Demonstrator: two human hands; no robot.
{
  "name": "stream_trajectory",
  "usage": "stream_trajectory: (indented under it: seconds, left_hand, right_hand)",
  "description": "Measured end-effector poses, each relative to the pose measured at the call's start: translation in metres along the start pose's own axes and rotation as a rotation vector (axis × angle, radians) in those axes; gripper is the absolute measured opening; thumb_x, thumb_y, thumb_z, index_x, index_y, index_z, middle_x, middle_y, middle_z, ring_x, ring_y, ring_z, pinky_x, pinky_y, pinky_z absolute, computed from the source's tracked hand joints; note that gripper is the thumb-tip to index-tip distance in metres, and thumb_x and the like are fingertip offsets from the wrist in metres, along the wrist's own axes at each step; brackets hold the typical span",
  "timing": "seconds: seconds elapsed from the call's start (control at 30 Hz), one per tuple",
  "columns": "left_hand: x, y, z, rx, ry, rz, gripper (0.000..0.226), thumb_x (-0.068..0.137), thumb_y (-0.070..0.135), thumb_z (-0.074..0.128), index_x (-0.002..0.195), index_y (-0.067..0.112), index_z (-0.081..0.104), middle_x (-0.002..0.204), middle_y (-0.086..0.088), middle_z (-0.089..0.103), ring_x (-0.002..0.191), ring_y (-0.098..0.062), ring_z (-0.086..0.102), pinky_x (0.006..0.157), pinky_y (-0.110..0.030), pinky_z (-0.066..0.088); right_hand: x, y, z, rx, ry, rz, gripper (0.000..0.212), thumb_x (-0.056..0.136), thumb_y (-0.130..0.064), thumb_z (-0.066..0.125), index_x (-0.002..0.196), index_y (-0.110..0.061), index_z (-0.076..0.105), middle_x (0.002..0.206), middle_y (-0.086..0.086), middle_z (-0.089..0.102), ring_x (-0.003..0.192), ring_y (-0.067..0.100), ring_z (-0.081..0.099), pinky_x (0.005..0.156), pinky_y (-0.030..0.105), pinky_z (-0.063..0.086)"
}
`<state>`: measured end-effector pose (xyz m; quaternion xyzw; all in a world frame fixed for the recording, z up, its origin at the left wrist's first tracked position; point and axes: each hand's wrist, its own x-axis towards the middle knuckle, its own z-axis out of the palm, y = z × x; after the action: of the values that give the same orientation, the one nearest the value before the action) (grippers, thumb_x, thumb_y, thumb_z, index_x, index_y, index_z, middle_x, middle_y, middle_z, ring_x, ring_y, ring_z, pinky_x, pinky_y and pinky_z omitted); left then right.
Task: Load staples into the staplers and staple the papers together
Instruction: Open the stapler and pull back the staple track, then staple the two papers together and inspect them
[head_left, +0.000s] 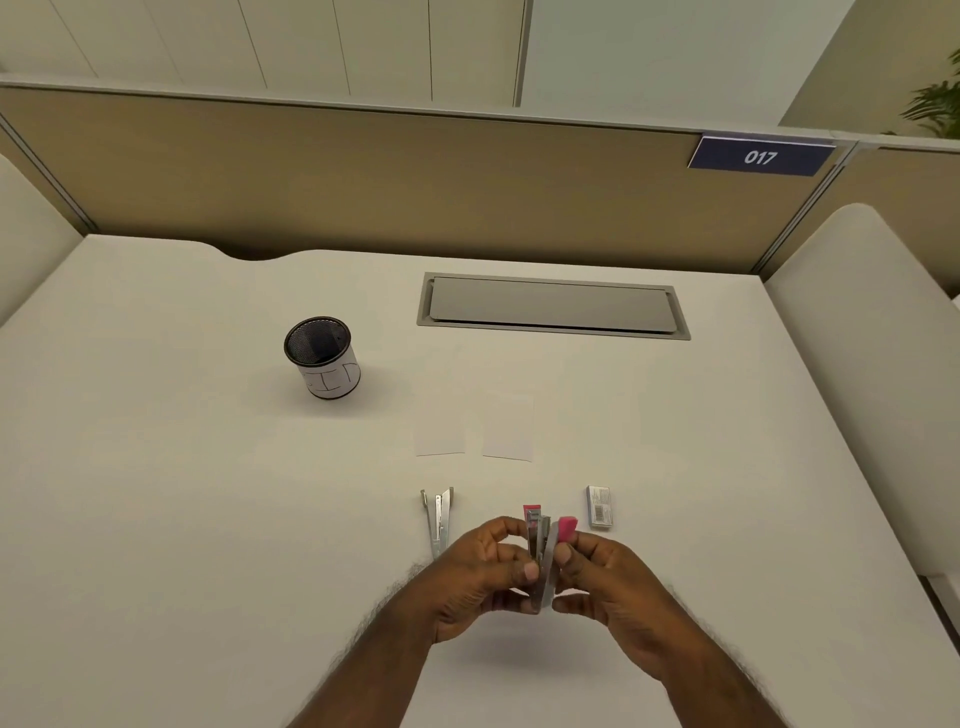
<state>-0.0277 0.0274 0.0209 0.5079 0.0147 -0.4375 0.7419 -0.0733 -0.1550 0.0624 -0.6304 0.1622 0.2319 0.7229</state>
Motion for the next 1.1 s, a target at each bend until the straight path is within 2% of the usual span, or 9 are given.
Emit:
stream_trajectory:
  seconds: [0.1, 0.2, 0.43, 0.5, 0.57, 0.63, 0.77, 0.93, 1.1]
  left_hand:
    - [0.000, 0.002, -0.001, 0.036, 0.002, -0.041, 0.045, 0.084, 0.019, 0.075, 0.124, 0.008, 0.056, 0.112, -0.022, 0.070, 0.095, -0.031, 0.069, 0.082, -0.039, 0.058]
    - [0.002, 0.006, -0.003, 0.048, 0.038, -0.046, 0.032, 0.092, 0.022, 0.066, 0.121, 0.009, 0.060, 0.117, -0.016, 0.069, 0.099, -0.029, 0.068, 0.087, -0.040, 0.057]
    - [0.022, 0.032, -0.009, 0.285, 0.545, 0.176, 0.014, 0.094, 0.010, 0.058, 0.102, 0.020, 0.064, 0.102, -0.011, 0.070, 0.082, -0.020, 0.070, 0.068, -0.028, 0.060]
    - [0.033, 0.039, -0.013, 0.457, 0.644, 0.240, 0.015, 0.093, 0.012, 0.057, 0.100, 0.024, 0.063, 0.099, -0.003, 0.069, 0.084, -0.017, 0.068, 0.070, -0.027, 0.059]
    - [0.045, 0.044, -0.018, 0.704, 0.721, 0.312, 0.017, 0.093, 0.013, 0.057, 0.105, 0.023, 0.064, 0.100, 0.007, 0.067, 0.086, -0.009, 0.063, 0.071, -0.015, 0.051]
    - [0.056, 0.048, -0.024, 0.876, 0.737, 0.362, 0.023, 0.092, 0.010, 0.056, 0.111, 0.020, 0.063, 0.106, 0.006, 0.065, 0.091, -0.009, 0.060, 0.074, -0.012, 0.044]
    - [0.077, 0.045, -0.035, 1.166, 0.737, 0.361, 0.031, 0.091, 0.016, 0.060, 0.121, 0.021, 0.060, 0.121, 0.002, 0.060, 0.113, -0.019, 0.055, 0.095, -0.031, 0.045]
    - [0.095, 0.040, -0.045, 1.568, 0.687, 0.368, 0.042, 0.089, 0.026, 0.060, 0.130, 0.019, 0.056, 0.137, -0.001, 0.053, 0.129, -0.024, 0.044, 0.102, -0.037, 0.034]
    - [0.110, 0.038, -0.049, 1.756, 0.621, 0.338, 0.045, 0.091, 0.037, 0.060, 0.130, 0.014, 0.057, 0.143, -0.005, 0.050, 0.139, -0.029, 0.036, 0.112, -0.048, 0.023]
  right_hand:
    - [0.003, 0.001, 0.000, -0.072, 0.059, 0.004, 0.040, 0.079, -0.046, 0.067, 0.106, -0.018, 0.074, 0.094, 0.005, 0.075, 0.081, 0.016, 0.064, 0.071, 0.026, 0.054]
    - [0.009, 0.004, 0.002, -0.154, 0.140, 0.017, 0.035, 0.082, -0.045, 0.066, 0.103, -0.019, 0.074, 0.096, -0.001, 0.076, 0.095, 0.018, 0.068, 0.071, 0.026, 0.053]
    - [0.033, 0.021, 0.020, -0.309, 0.324, 0.039, 0.020, 0.083, -0.036, 0.073, 0.091, -0.018, 0.074, 0.088, -0.002, 0.074, 0.084, 0.017, 0.067, 0.057, 0.018, 0.051]
    - [0.043, 0.027, 0.025, -0.324, 0.374, 0.037, 0.019, 0.078, -0.035, 0.078, 0.086, -0.018, 0.072, 0.088, -0.001, 0.073, 0.080, 0.018, 0.068, 0.061, 0.025, 0.058]
    - [0.053, 0.035, 0.029, -0.424, 0.457, 0.027, 0.021, 0.076, -0.037, 0.080, 0.084, -0.020, 0.070, 0.093, -0.003, 0.070, 0.081, 0.019, 0.068, 0.073, 0.035, 0.061]
    - [0.061, 0.042, 0.033, -0.561, 0.546, 0.006, 0.023, 0.076, -0.040, 0.079, 0.084, -0.023, 0.067, 0.098, -0.006, 0.064, 0.086, 0.016, 0.065, 0.081, 0.031, 0.056]
    - [0.066, 0.049, 0.037, -0.733, 0.620, -0.091, 0.019, 0.080, -0.043, 0.073, 0.082, -0.028, 0.063, 0.094, -0.008, 0.063, 0.076, 0.007, 0.055, 0.072, 0.018, 0.044]
    - [0.067, 0.061, 0.041, -0.942, 0.637, -0.142, 0.029, 0.090, -0.052, 0.056, 0.086, -0.023, 0.060, 0.092, -0.004, 0.062, 0.078, 0.014, 0.059, 0.071, 0.028, 0.050]
    - [0.070, 0.073, 0.045, -1.048, 0.596, -0.128, 0.036, 0.091, -0.050, 0.053, 0.115, -0.023, 0.059, 0.117, -0.006, 0.060, 0.101, 0.011, 0.061, 0.086, 0.019, 0.049]
